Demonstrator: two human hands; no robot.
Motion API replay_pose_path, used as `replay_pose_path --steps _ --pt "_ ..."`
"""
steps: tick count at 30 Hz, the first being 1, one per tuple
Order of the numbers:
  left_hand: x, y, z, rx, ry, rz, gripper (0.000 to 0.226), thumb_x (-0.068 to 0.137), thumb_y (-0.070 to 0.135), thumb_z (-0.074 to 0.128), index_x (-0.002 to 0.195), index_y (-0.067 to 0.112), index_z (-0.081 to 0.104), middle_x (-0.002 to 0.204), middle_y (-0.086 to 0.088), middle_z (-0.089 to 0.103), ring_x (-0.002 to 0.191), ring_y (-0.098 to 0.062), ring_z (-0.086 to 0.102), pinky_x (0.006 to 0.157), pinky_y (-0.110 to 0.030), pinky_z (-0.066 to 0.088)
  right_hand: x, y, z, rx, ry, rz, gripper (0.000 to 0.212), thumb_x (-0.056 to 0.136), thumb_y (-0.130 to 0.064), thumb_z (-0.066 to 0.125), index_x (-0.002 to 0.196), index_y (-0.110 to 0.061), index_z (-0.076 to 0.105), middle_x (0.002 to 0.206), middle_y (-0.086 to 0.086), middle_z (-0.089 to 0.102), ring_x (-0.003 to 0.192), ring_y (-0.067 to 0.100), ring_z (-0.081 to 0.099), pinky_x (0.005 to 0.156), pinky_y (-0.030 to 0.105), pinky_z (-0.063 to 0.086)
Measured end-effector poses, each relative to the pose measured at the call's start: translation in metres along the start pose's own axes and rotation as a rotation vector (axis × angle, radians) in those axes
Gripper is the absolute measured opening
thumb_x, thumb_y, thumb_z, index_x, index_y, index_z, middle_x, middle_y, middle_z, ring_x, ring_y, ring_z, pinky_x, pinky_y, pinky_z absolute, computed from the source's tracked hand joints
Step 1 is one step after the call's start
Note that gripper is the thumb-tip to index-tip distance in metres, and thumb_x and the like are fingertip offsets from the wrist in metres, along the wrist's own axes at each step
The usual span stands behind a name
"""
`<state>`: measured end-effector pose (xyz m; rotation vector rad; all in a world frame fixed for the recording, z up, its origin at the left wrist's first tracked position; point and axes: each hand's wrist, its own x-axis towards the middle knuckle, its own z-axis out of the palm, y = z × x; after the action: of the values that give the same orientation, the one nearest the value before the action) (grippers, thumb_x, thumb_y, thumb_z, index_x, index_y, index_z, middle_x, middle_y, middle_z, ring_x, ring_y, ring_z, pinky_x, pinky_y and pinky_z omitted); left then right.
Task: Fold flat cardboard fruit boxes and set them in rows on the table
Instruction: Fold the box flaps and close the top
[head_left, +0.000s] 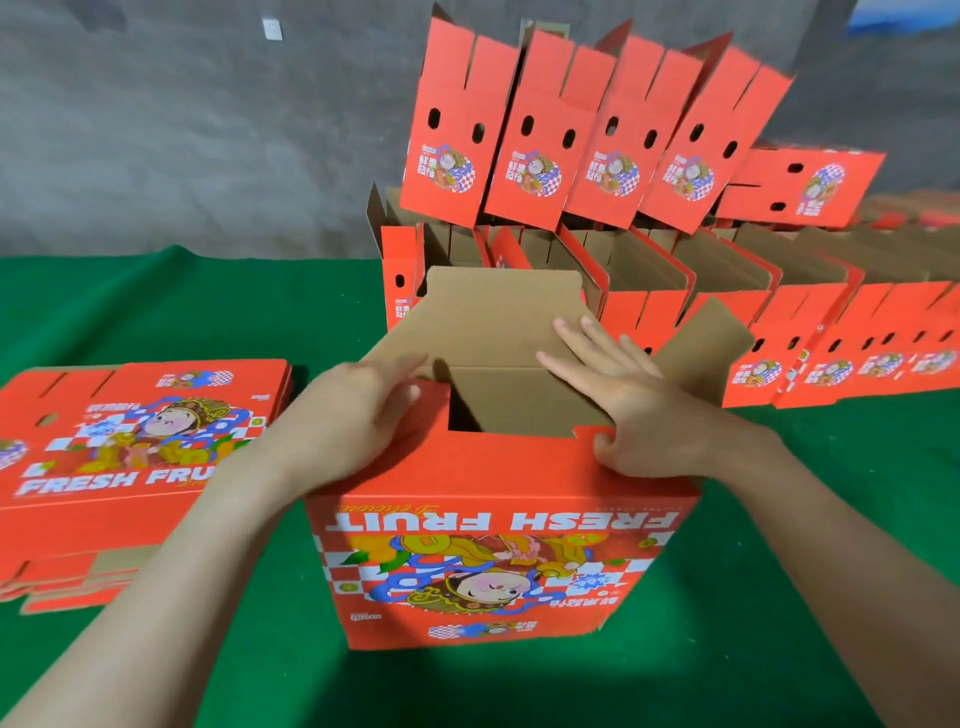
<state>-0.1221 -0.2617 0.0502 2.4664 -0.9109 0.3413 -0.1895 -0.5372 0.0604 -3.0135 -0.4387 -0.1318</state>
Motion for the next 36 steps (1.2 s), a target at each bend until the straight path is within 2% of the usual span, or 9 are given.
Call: replay_pose_path --steps 4,6,10,13,16,20,28,32,36 --pt "0.014 0.006 0.012 0.227 -0.008 -0.078 0.073 0.084 0.024 0.064 0.146 0.035 0.028 0.151 -0.012 0.016 0.14 -0.031 0.015 0.111 -0.047 0.019 -0.01 -0.009 0.002 -0.148 0.312 -0.076 0.084 0.065 -0.004 0.068 0.144 -0.016 0.041 0.158 0.009 0.019 0.147 0.025 0.009 0.116 0.044 -0.008" --pt "0.015 0.002 0.014 0.131 -0.06 -0.086 0.079 0.086 0.019 0.063 0.147 0.039 0.018 0.158 -0.004 -0.009 0.146 -0.026 -0.007 0.117 -0.05 0.007 -0.015 -0.013 0.004 -0.229 0.438 -0.021 0.087 0.056 -0.01 0.08 0.137 -0.015 0.05 0.154 0.017 0.027 0.145 0.036 0.016 0.112 0.057 0.003" --pt "0.015 -0.003 0.006 -0.146 -0.084 -0.065 0.077 0.083 0.005 0.066 0.147 0.028 0.029 0.156 -0.004 0.01 0.143 -0.024 0.017 0.117 -0.036 0.02 -0.027 -0.01 0.012 -0.064 0.762 0.034 0.081 0.067 -0.01 0.078 0.138 -0.017 0.042 0.155 0.021 0.016 0.145 0.039 0.005 0.115 0.057 0.006" --pt "0.013 -0.001 0.005 -0.14 -0.084 -0.077 0.079 0.083 0.006 0.068 0.148 0.026 0.028 0.156 -0.002 0.008 0.141 -0.023 0.019 0.116 -0.032 0.019 -0.035 -0.003 0.015 0.283 0.972 0.139 0.078 0.08 0.003 0.064 0.146 -0.018 0.028 0.156 0.001 0.016 0.146 0.02 0.017 0.117 0.044 0.023" --pt "0.013 -0.002 0.006 -0.115 -0.087 -0.091 0.081 0.084 0.01 0.068 0.149 0.024 0.023 0.158 0.003 0.0 0.143 -0.025 0.017 0.116 -0.036 0.019 -0.035 -0.004 0.014 0.597 0.732 0.154 0.075 0.08 0.016 0.06 0.139 -0.023 0.038 0.14 -0.011 0.05 0.122 -0.004 0.049 0.105 0.018 0.037" --pt "0.012 -0.001 0.008 -0.054 -0.099 -0.116 0.084 0.084 0.013 0.067 0.151 0.024 0.018 0.157 0.005 0.002 0.141 -0.027 0.017 0.115 -0.035 0.018 -0.033 -0.003 0.02 0.287 0.386 0.0 0.045 0.076 0.011 0.063 0.113 -0.014 0.069 0.128 0.002 0.062 0.124 0.014 0.053 0.109 0.031 0.036" --pt "0.007 0.008 0.006 -0.176 0.048 -0.091 0.079 0.073 0.002 0.074 0.136 0.028 0.033 0.122 0.0 0.037 0.115 -0.026 0.042 0.103 -0.041 0.035 -0.028 0.008 0.016 0.395 0.466 -0.041 0.011 0.081 0.001 0.071 0.089 -0.005 0.077 0.103 0.002 0.073 0.102 0.013 0.066 0.097 0.023 0.046" --pt "0.006 0.005 -0.001 -0.214 -0.003 -0.029 0.038 0.08 0.001 0.068 0.108 0.025 0.059 0.107 0.002 0.05 0.1 -0.01 0.051 0.094 -0.014 0.034 -0.023 0.004 0.018 0.379 0.569 -0.007 0.011 0.08 0.005 0.07 0.071 -0.001 0.071 0.085 -0.009 0.069 0.087 -0.009 0.063 0.083 0.009 0.045" --pt "0.005 0.003 -0.011 -0.369 -0.205 -0.116 0.032 0.085 0.003 0.063 0.106 0.026 0.061 0.12 0.011 0.06 0.113 -0.001 0.05 0.098 -0.011 0.029 -0.026 0.002 0.014 0.258 0.637 -0.015 0.022 0.087 -0.016 0.057 0.07 -0.004 0.062 0.074 -0.001 0.062 0.07 0.015 0.058 0.068 0.027 0.045"
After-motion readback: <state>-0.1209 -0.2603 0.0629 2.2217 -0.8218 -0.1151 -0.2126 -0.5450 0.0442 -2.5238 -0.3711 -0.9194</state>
